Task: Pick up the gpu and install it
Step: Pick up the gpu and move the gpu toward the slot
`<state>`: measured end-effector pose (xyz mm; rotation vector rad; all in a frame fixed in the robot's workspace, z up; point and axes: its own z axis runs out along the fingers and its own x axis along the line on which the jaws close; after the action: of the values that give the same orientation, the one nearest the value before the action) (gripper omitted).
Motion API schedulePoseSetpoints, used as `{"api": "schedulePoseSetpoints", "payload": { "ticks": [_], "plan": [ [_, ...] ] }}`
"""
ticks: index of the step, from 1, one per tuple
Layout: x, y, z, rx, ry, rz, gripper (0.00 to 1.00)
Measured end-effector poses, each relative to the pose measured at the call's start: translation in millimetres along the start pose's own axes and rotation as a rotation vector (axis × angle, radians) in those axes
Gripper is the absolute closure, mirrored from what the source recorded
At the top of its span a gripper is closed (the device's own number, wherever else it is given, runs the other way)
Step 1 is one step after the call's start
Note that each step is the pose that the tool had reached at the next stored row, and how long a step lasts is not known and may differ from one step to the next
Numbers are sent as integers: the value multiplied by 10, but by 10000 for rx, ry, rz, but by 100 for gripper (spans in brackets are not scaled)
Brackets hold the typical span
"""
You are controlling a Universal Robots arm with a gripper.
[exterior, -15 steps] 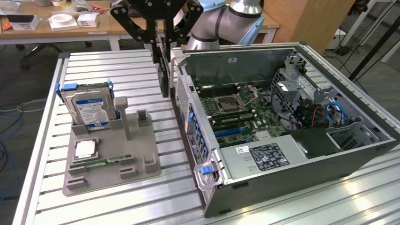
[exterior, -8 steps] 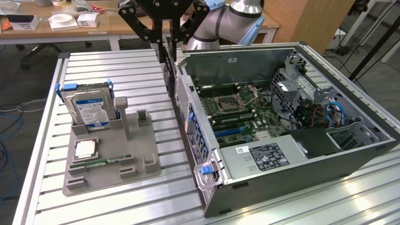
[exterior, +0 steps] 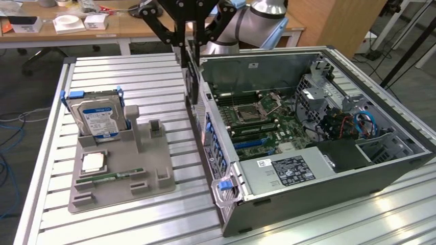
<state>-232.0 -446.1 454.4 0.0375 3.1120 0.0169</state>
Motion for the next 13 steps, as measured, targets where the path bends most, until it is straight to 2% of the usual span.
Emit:
{"api": "schedulePoseSetpoints", "payload": {
  "ticks": [13],
  "plan": [
    [-181, 4, 5, 0, 0, 0, 75]
  ]
}}
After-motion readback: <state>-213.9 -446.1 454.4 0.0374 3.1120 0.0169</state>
